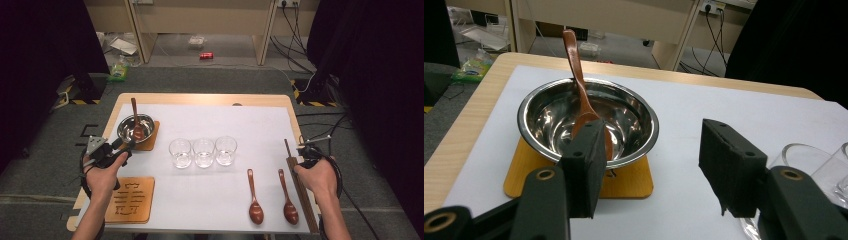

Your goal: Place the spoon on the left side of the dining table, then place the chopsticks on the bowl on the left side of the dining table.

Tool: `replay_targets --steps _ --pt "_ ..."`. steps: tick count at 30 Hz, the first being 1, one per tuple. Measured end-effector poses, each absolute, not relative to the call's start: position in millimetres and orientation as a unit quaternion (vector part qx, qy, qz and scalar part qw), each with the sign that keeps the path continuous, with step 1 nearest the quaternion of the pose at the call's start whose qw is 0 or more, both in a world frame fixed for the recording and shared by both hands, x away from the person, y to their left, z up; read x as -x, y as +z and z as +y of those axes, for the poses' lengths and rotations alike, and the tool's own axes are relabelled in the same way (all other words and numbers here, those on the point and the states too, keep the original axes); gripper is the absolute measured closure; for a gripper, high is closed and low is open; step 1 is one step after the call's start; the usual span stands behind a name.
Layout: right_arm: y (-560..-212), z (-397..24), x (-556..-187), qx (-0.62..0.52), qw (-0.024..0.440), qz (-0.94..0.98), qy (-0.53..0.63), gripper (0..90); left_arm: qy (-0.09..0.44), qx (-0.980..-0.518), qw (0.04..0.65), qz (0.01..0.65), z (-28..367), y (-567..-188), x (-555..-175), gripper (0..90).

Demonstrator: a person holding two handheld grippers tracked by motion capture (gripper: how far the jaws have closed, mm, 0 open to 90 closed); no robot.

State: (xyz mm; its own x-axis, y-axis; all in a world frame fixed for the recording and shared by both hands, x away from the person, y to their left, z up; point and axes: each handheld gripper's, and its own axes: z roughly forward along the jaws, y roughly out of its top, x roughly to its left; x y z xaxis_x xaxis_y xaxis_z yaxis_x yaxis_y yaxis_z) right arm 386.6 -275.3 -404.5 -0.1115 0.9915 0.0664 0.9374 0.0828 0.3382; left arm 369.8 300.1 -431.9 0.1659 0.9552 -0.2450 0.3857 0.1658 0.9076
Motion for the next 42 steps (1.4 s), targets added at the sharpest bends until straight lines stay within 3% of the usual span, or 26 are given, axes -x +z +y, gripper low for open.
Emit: replay_targets --steps 19,42 --pt "-388 -269 -392 -0.651 0.143 0.716 0.209 84.6 0.285 -0.581 0.504 0.573 299 -429 -363 43.8" --pt "-374 -263 -402 -0.621 0.241 0.687 0.289 84.5 0.284 -0.581 0.498 0.578 302 -433 -362 43.7"
